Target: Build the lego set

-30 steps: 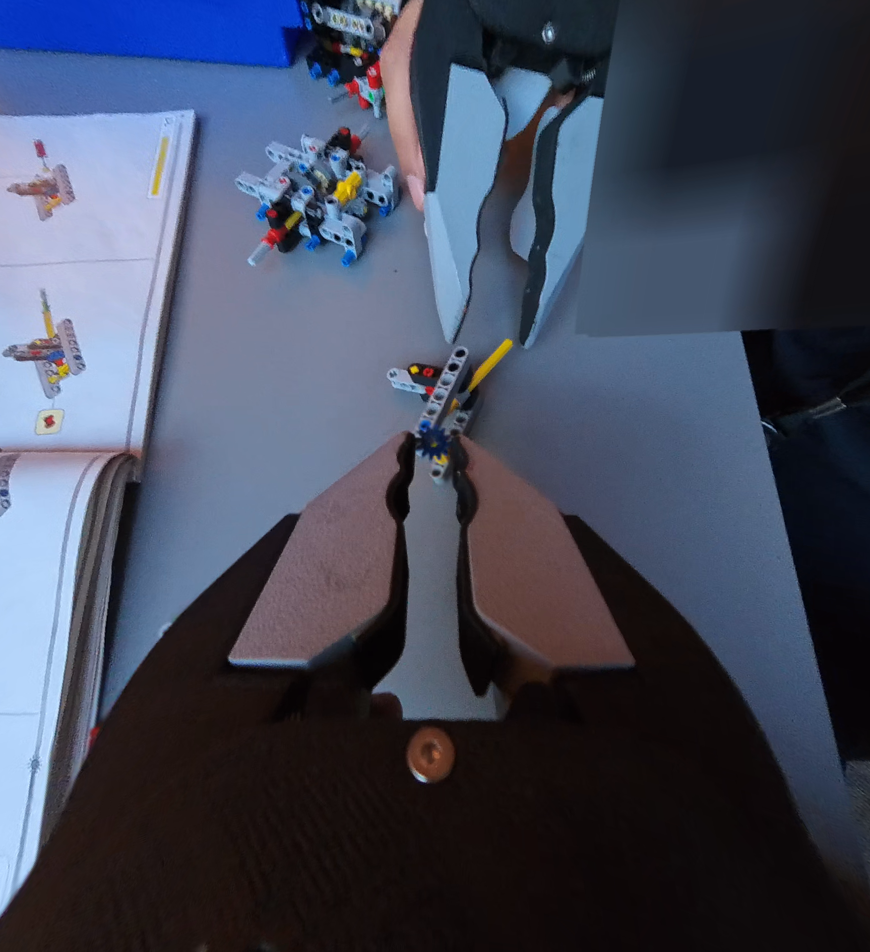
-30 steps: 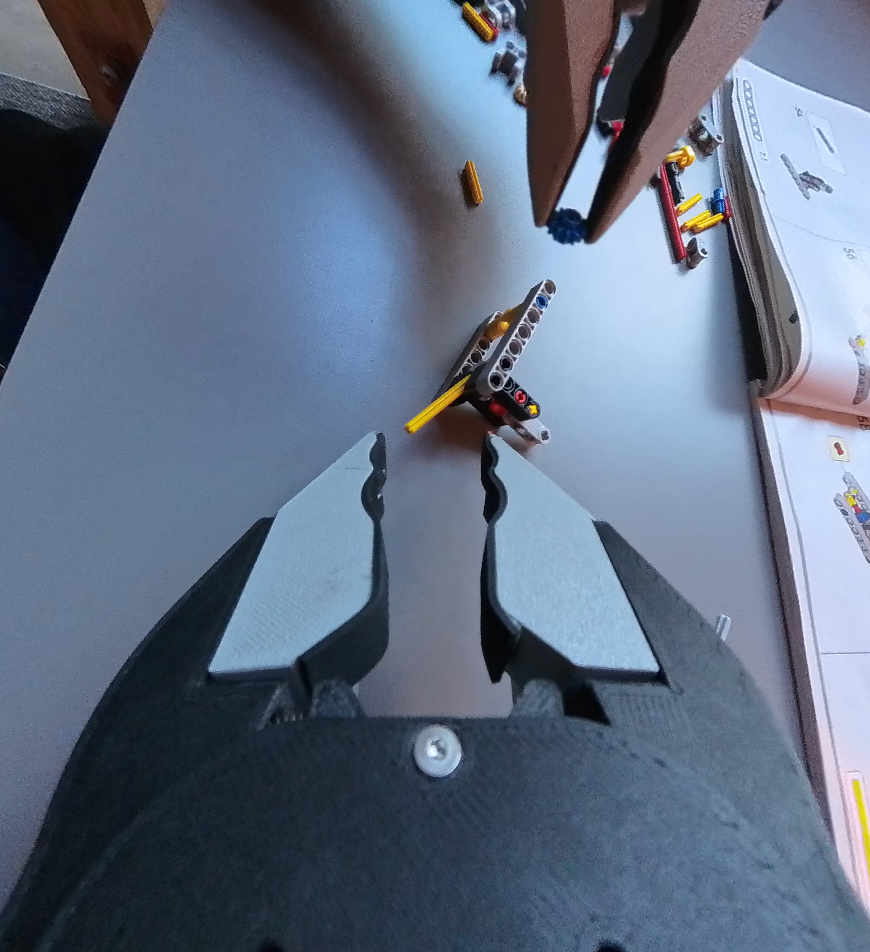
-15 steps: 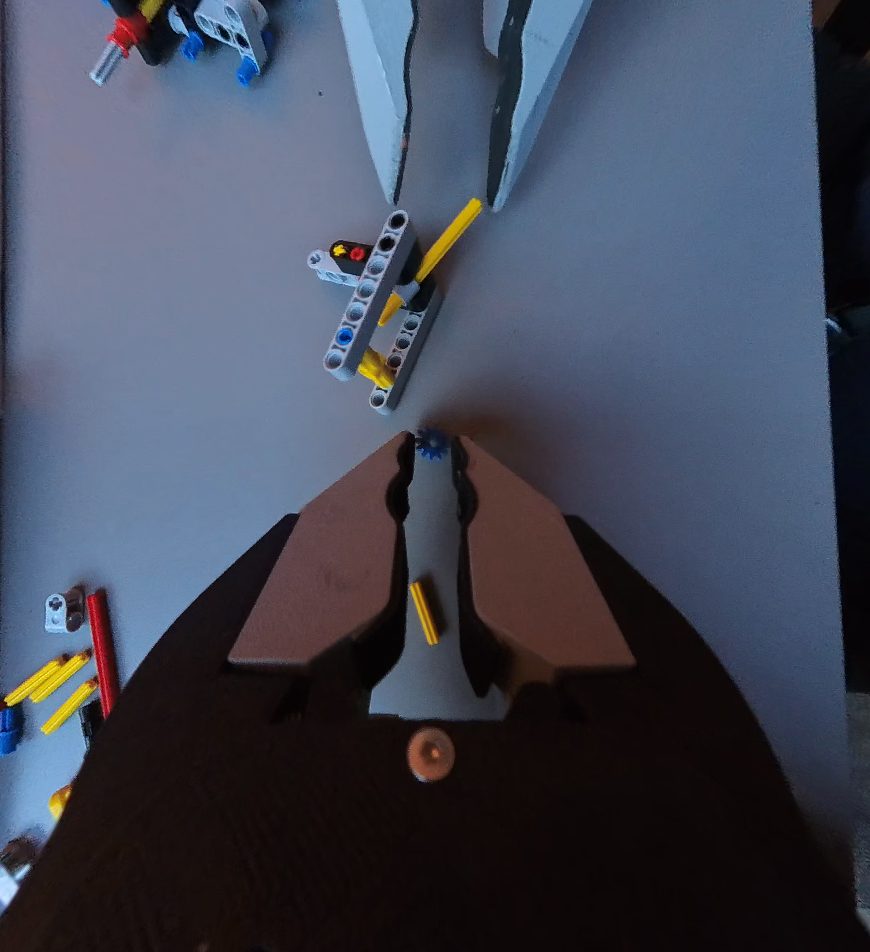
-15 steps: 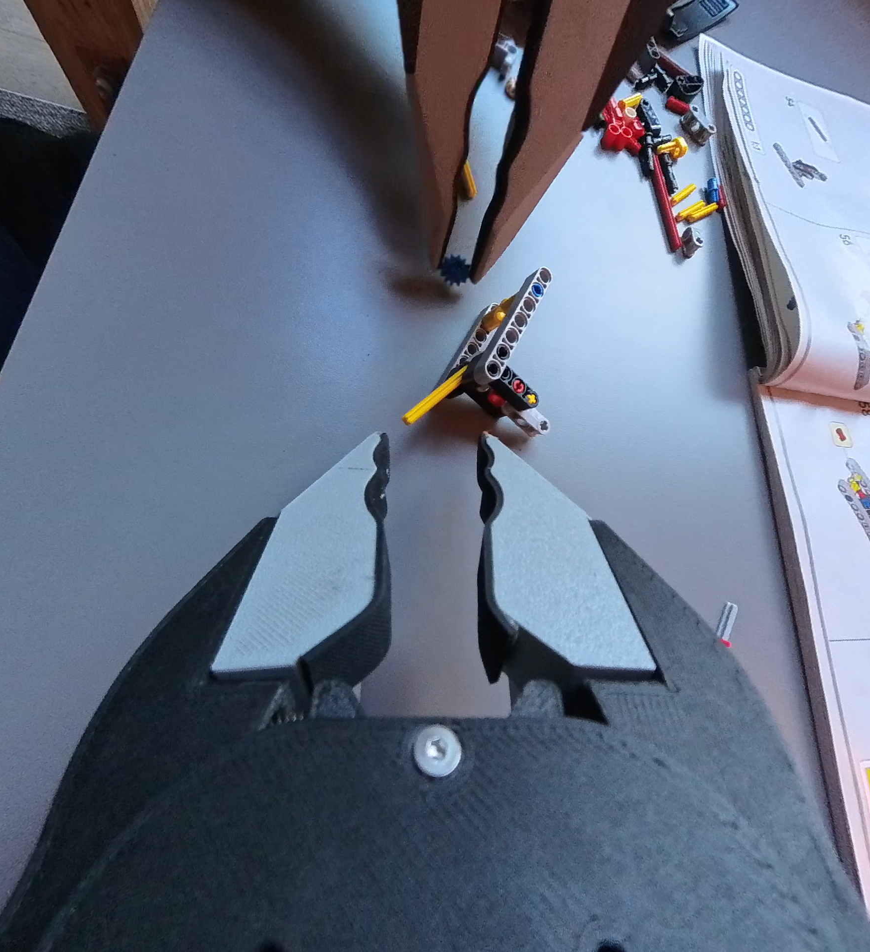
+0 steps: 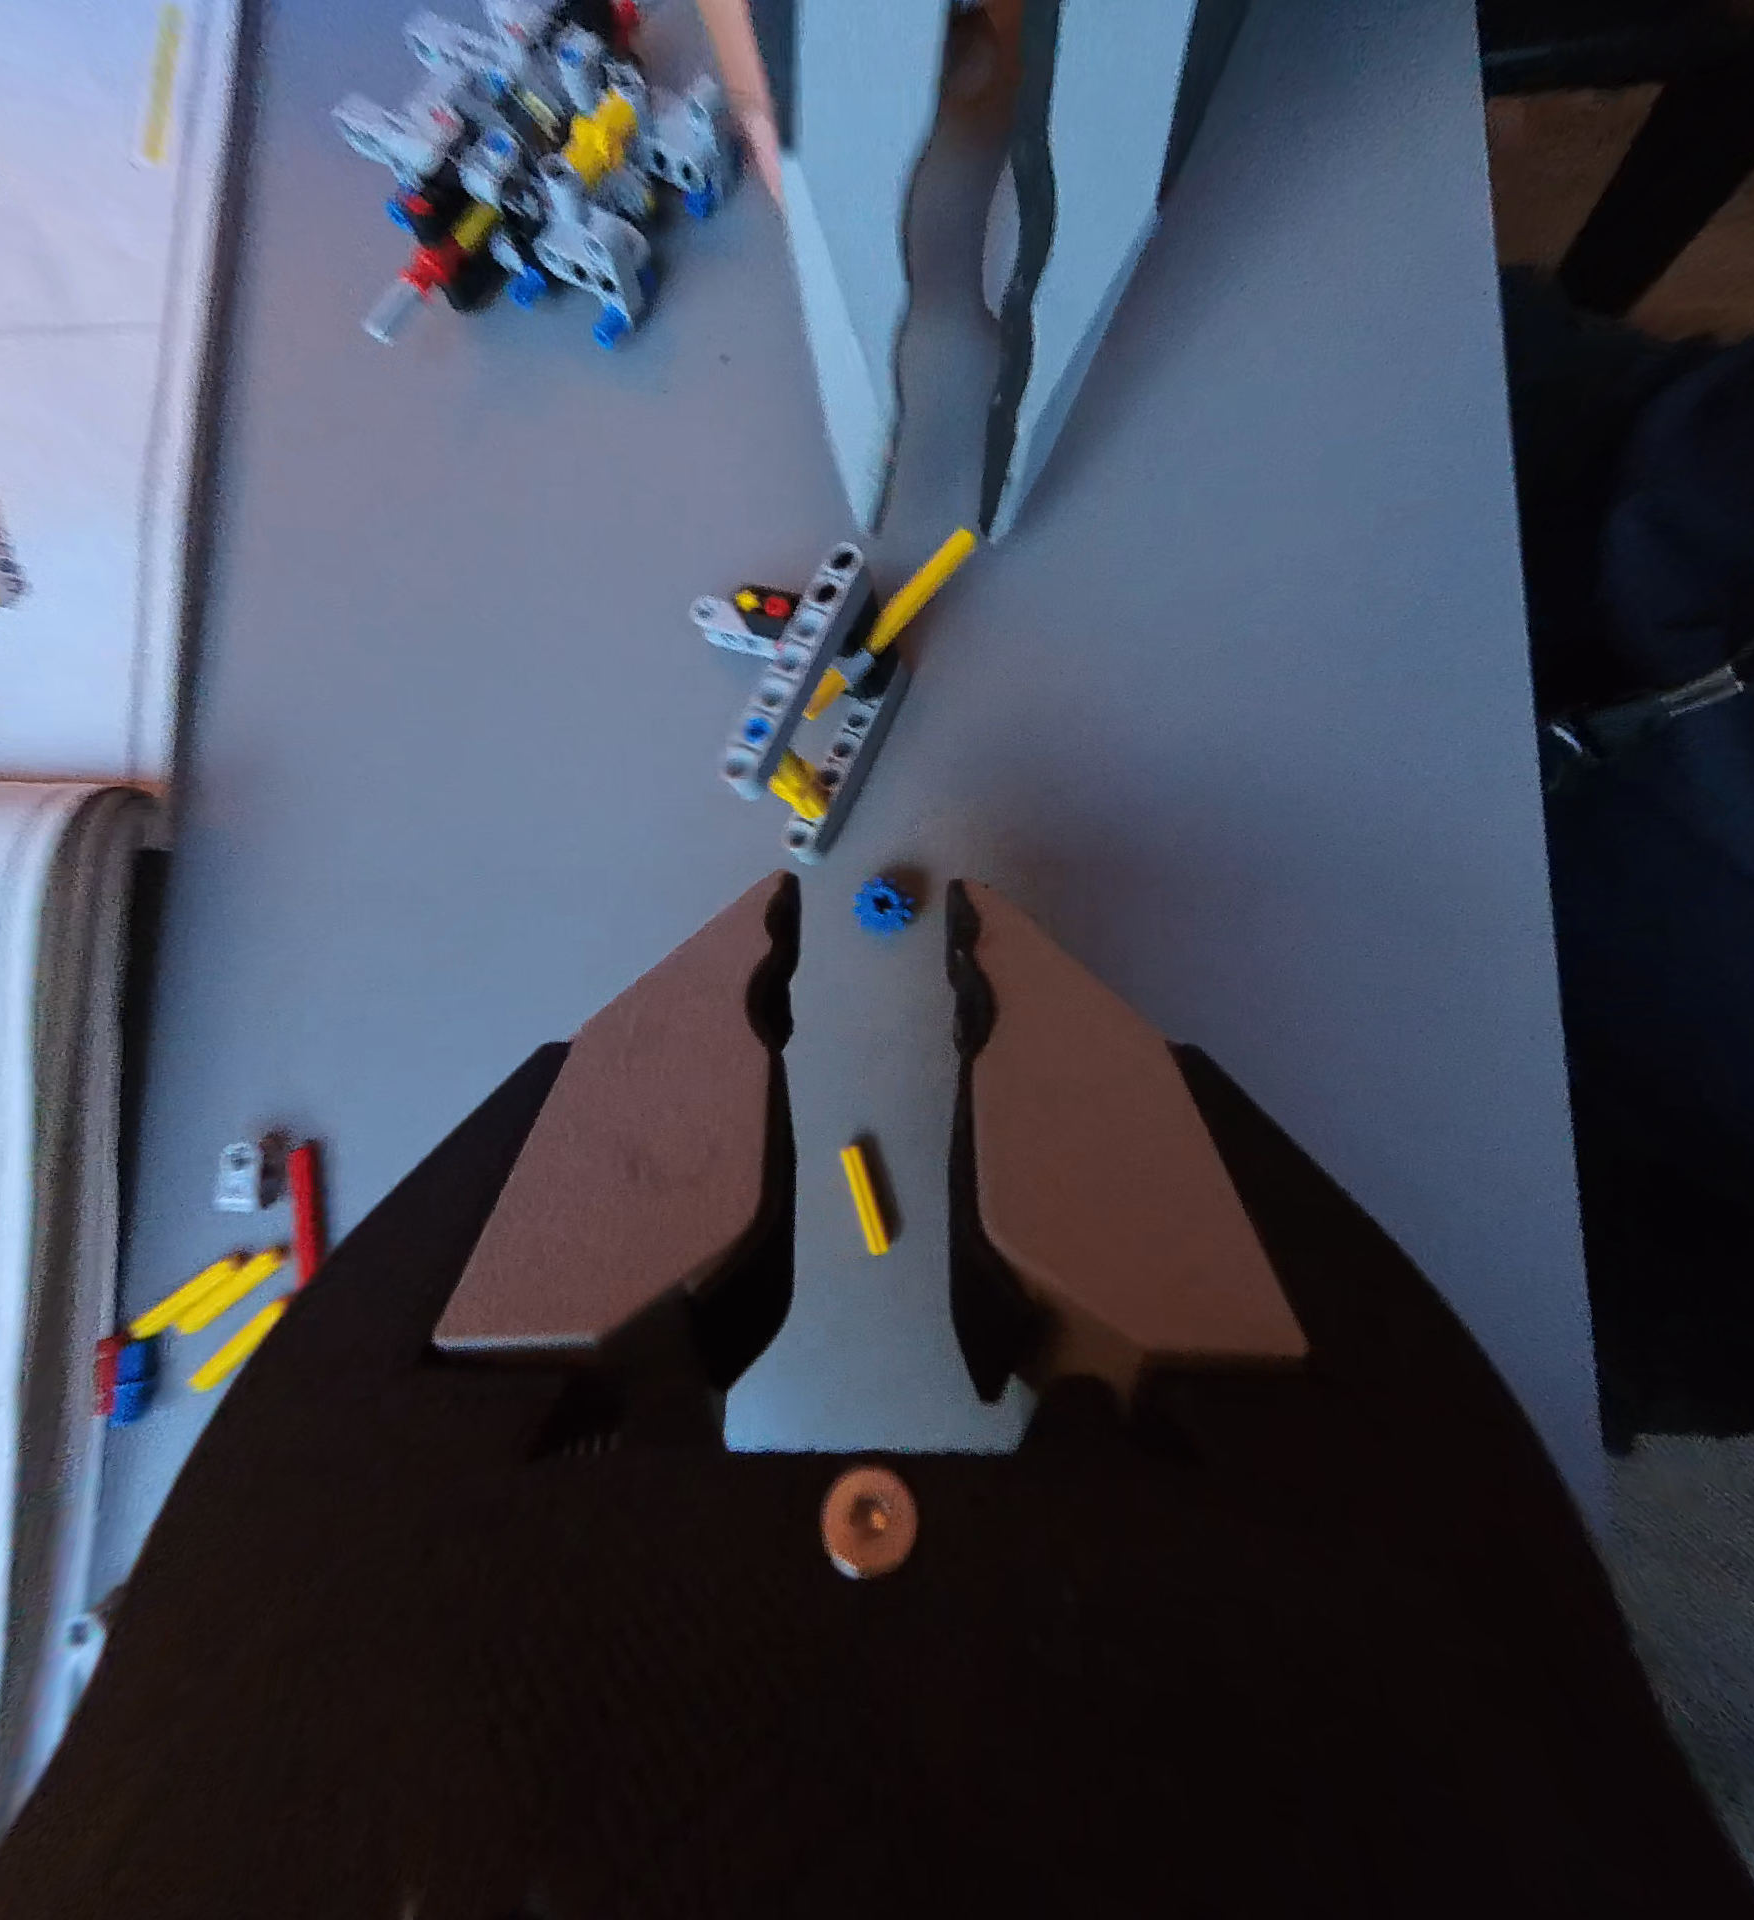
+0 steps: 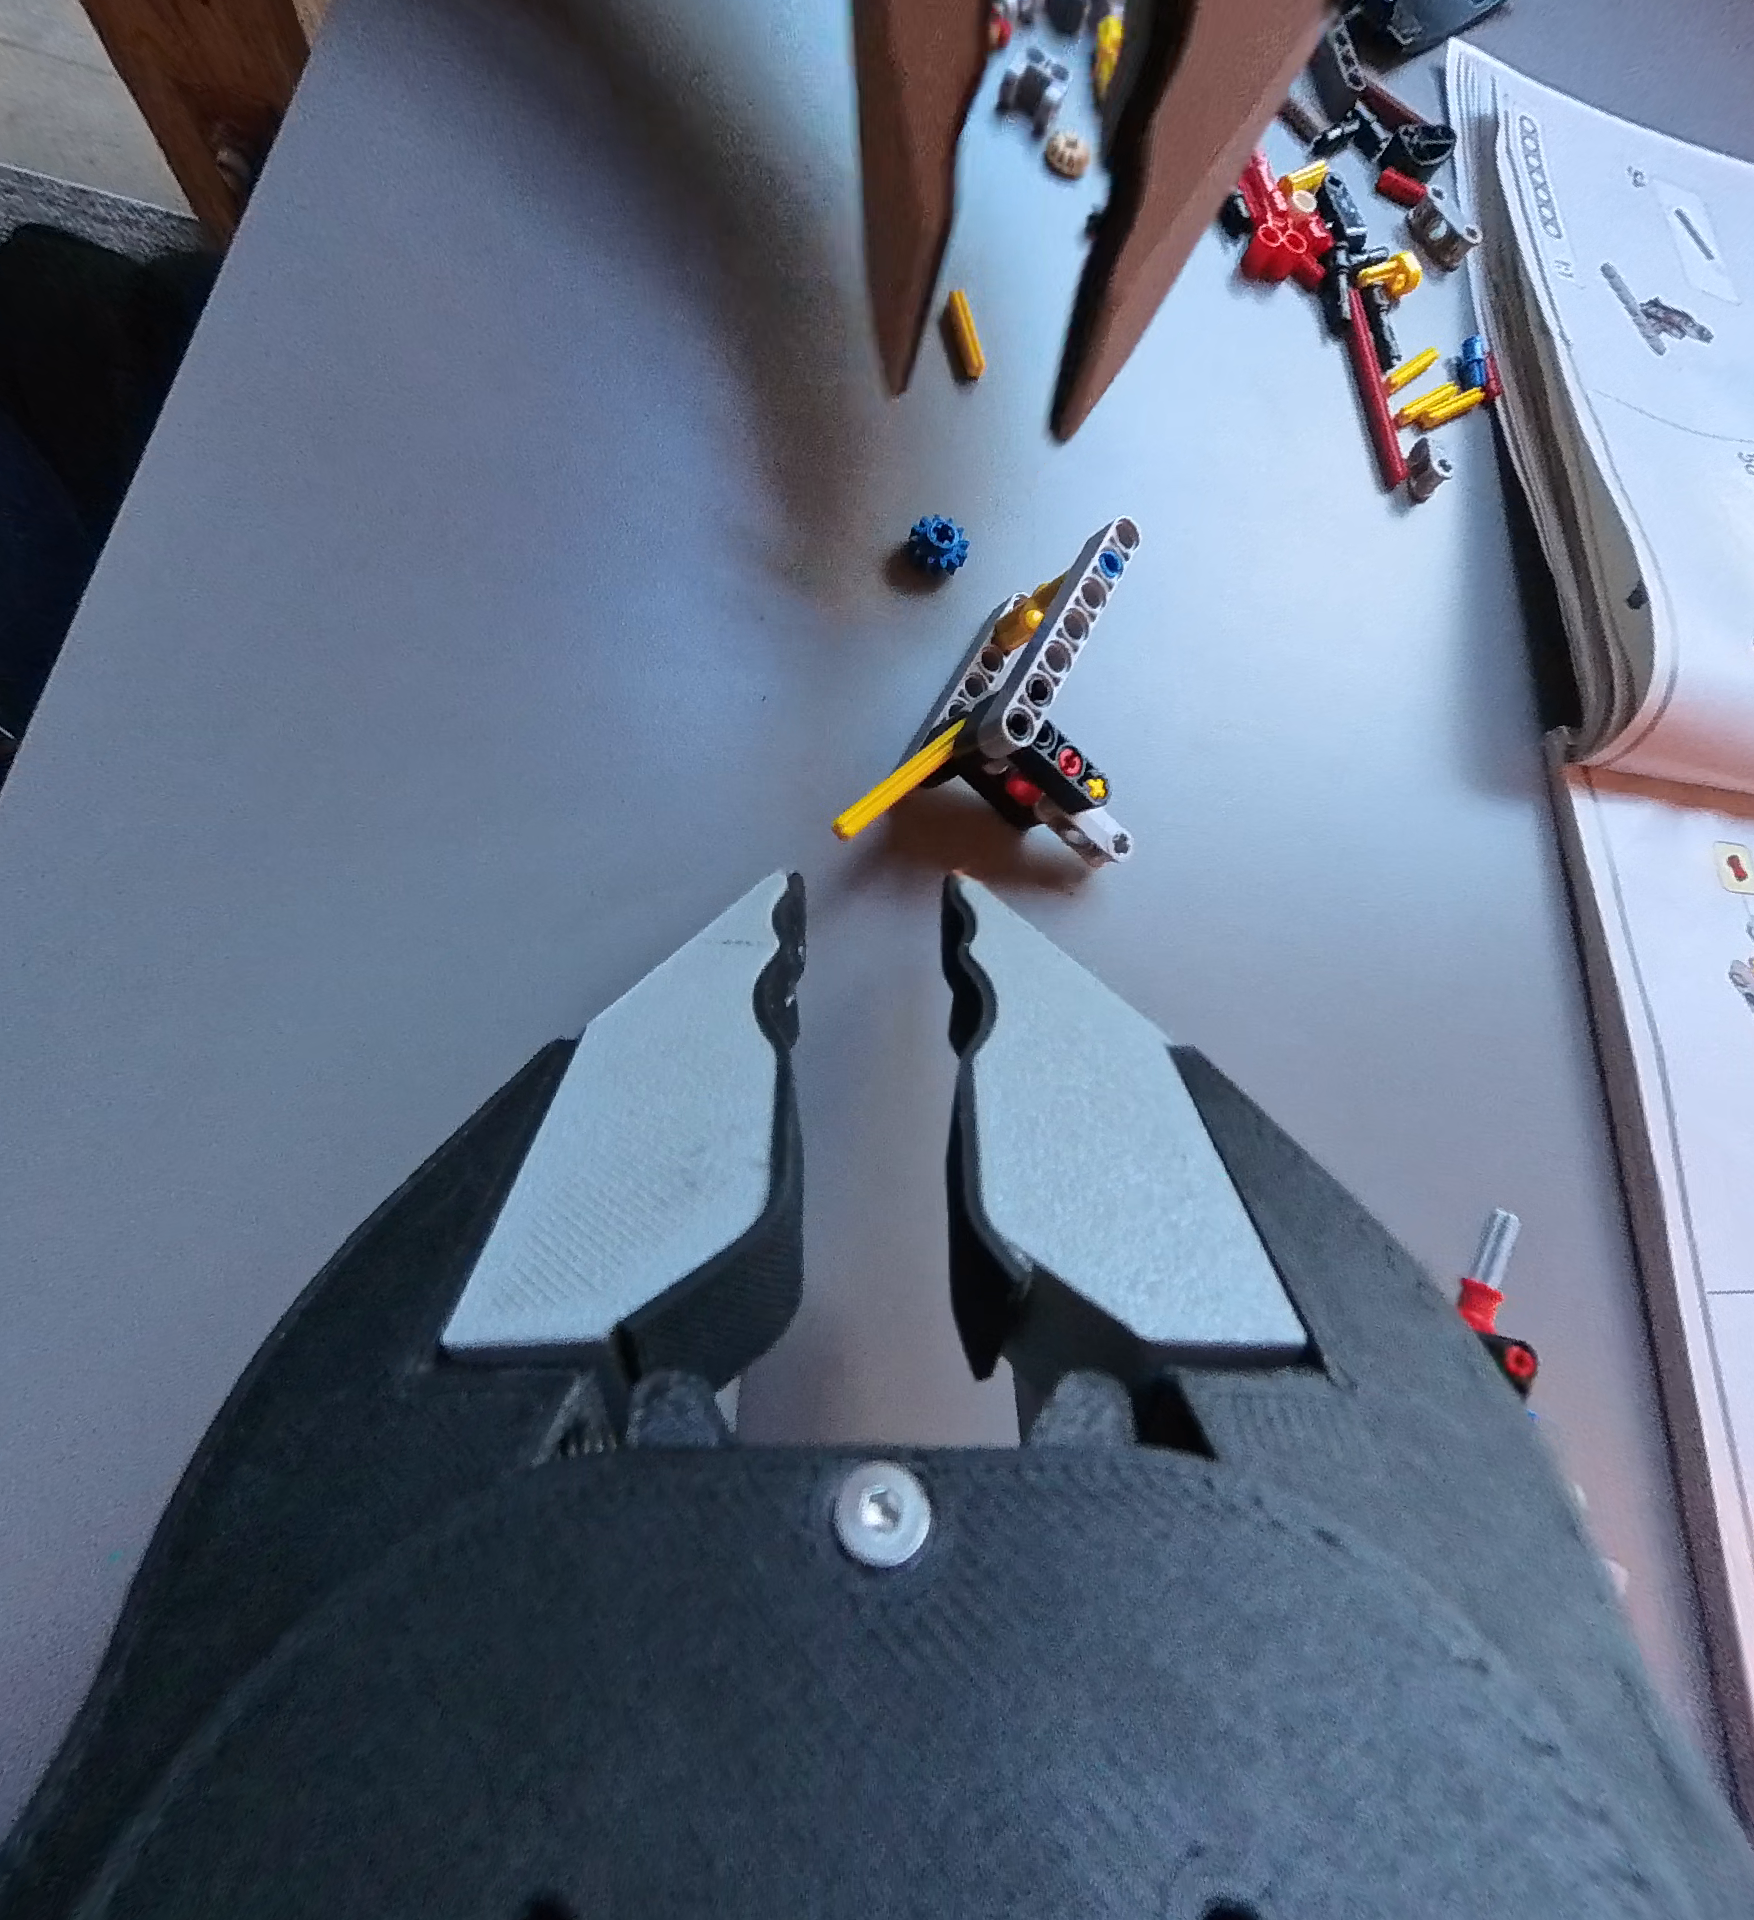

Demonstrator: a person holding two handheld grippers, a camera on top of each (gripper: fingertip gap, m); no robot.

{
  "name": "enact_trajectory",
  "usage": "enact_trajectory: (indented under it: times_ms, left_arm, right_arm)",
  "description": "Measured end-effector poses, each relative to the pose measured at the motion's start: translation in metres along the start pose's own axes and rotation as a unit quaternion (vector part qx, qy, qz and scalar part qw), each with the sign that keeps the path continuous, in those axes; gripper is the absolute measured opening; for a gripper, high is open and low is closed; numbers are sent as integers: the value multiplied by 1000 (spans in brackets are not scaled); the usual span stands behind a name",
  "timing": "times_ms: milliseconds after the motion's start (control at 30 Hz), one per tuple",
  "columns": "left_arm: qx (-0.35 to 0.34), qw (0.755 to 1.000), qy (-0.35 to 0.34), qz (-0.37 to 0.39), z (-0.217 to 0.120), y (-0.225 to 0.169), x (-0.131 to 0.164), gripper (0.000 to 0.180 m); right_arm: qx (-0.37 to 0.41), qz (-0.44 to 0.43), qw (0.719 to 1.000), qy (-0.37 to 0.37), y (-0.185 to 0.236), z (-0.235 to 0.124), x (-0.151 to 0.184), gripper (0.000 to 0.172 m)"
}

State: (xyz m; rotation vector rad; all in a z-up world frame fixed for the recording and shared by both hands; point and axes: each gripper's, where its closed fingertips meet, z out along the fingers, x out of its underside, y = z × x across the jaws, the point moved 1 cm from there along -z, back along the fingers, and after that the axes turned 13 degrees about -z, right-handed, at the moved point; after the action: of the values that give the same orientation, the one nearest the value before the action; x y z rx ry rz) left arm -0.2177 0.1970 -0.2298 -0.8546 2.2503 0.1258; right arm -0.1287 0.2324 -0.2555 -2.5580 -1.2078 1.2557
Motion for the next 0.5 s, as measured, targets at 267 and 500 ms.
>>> enact_trajectory:
  times_ms: [267, 500]
  left_arm:
    - [9, 1000, 17, 13, 15, 18, -32, 27]
    - [41, 996, 68, 38, 31, 8, -25, 7]
  right_arm:
    - [-13, 12, 1000, -12, 5, 0, -6, 22]
    - [-23, 15, 1000, 3, 11, 8, -3, 9]
